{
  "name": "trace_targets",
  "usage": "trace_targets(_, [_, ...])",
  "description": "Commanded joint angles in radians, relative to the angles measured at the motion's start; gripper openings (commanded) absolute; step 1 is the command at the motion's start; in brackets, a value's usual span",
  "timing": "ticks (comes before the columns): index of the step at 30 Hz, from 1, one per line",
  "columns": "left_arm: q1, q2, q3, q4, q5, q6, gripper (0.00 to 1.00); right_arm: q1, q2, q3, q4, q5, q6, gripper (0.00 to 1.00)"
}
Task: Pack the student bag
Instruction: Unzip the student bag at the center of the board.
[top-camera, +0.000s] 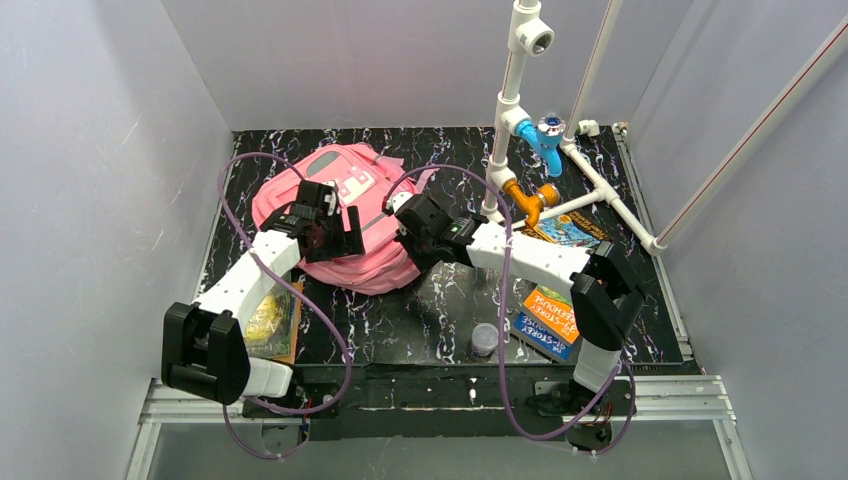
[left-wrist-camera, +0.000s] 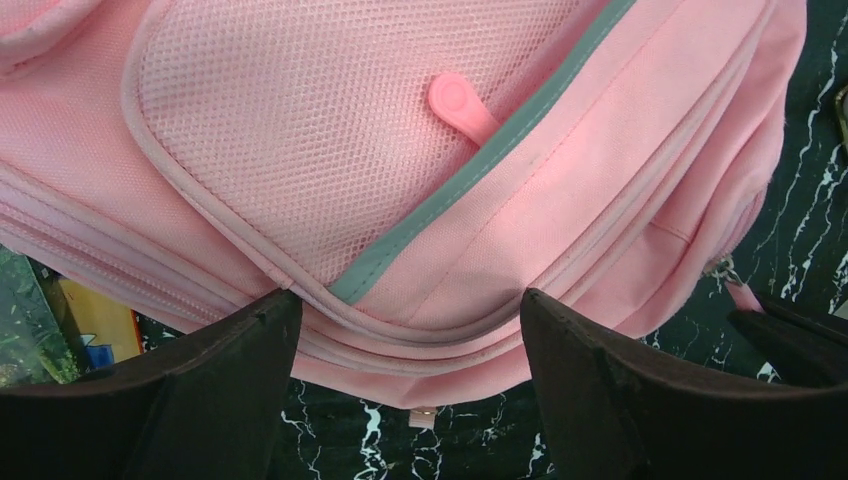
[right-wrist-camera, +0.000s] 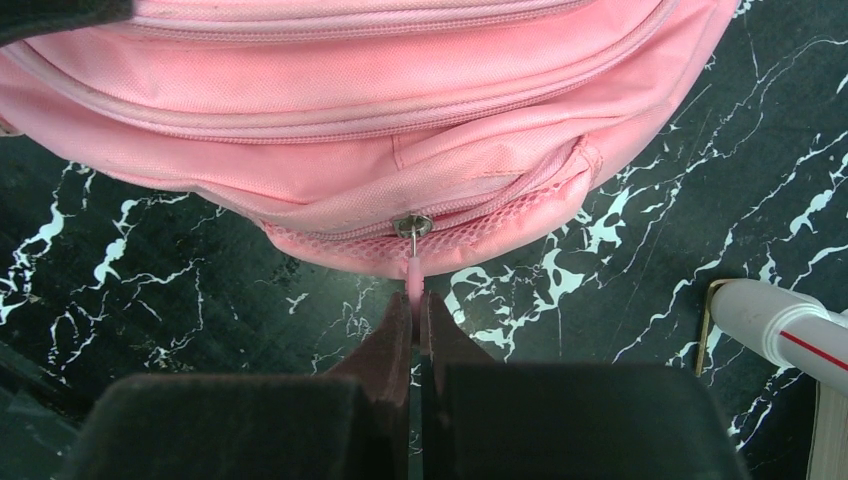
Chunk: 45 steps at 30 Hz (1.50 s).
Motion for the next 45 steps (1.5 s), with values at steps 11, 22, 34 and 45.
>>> trace_targets(11, [-0.004,0.105,-0.09,0.327,0.084,-0.42,0.02,-0.056,-0.055,0.042,0.007,0.055,-0.081,0.01])
trace_targets(22, [-0.019,-0.112,-0.242,0.561,-0.2,-0.802,0.0,0.096,-0.07,-0.045,0.045,0.0,0.053,0.01])
trace_targets(34, [-0.048,-0.275,-0.299,0.53,-0.159,-0.666,0.0,0.041,-0.097,-0.118,0.247,-0.192,0.169,0.01])
trace_targets(45, [-0.042,-0.601,-0.375,0.325,-0.105,-0.535,0.0,-0.057,0.004,0.02,0.089,-0.032,0.03,0.01])
